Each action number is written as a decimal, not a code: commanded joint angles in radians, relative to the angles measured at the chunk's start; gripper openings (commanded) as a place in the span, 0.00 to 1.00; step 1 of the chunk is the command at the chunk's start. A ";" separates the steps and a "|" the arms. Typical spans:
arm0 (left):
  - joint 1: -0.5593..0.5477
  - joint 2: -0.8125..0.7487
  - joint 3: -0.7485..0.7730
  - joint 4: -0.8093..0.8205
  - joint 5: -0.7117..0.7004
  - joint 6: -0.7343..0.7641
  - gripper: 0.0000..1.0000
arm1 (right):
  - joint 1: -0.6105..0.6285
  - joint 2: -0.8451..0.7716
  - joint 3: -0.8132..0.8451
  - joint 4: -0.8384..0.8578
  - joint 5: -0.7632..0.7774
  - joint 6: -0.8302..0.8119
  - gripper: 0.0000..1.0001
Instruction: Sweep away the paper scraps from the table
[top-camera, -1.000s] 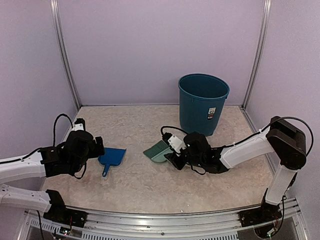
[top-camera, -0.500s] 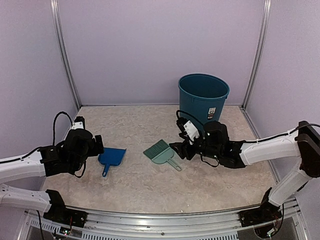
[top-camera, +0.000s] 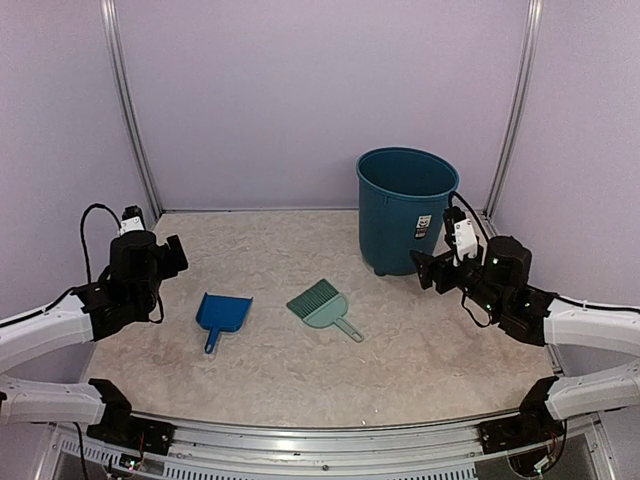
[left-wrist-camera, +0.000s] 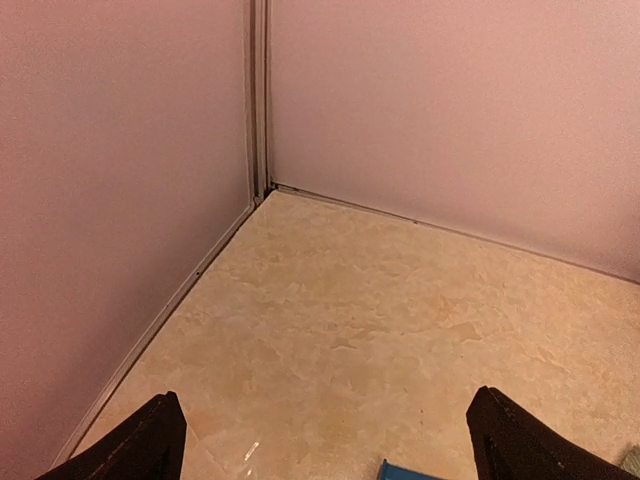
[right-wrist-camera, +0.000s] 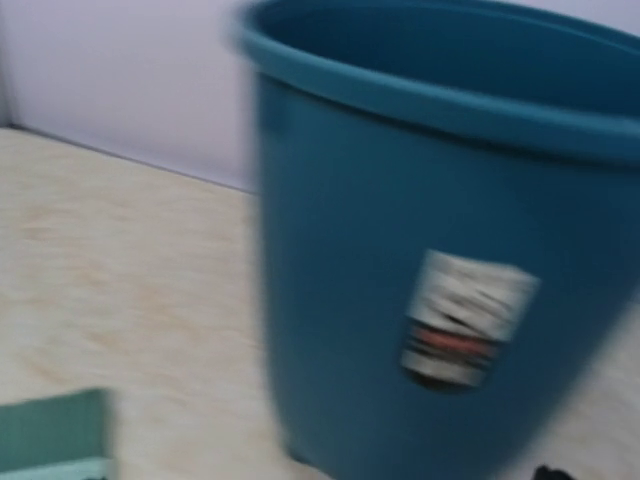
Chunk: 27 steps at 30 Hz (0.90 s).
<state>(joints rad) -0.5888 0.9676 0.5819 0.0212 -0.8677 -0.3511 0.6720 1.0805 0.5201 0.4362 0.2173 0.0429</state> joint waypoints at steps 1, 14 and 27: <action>0.113 -0.013 -0.088 0.260 0.047 0.108 0.98 | -0.056 -0.081 -0.066 -0.052 0.163 0.034 0.92; 0.261 0.161 -0.248 0.696 0.169 0.242 0.97 | -0.235 -0.228 -0.344 0.284 0.376 0.084 0.99; 0.335 0.386 -0.354 1.086 0.290 0.256 0.95 | -0.309 -0.037 -0.444 0.734 0.471 -0.143 1.00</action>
<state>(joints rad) -0.2619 1.2850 0.2111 0.9756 -0.6159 -0.1043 0.3985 0.9936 0.1040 0.9642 0.6315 -0.0105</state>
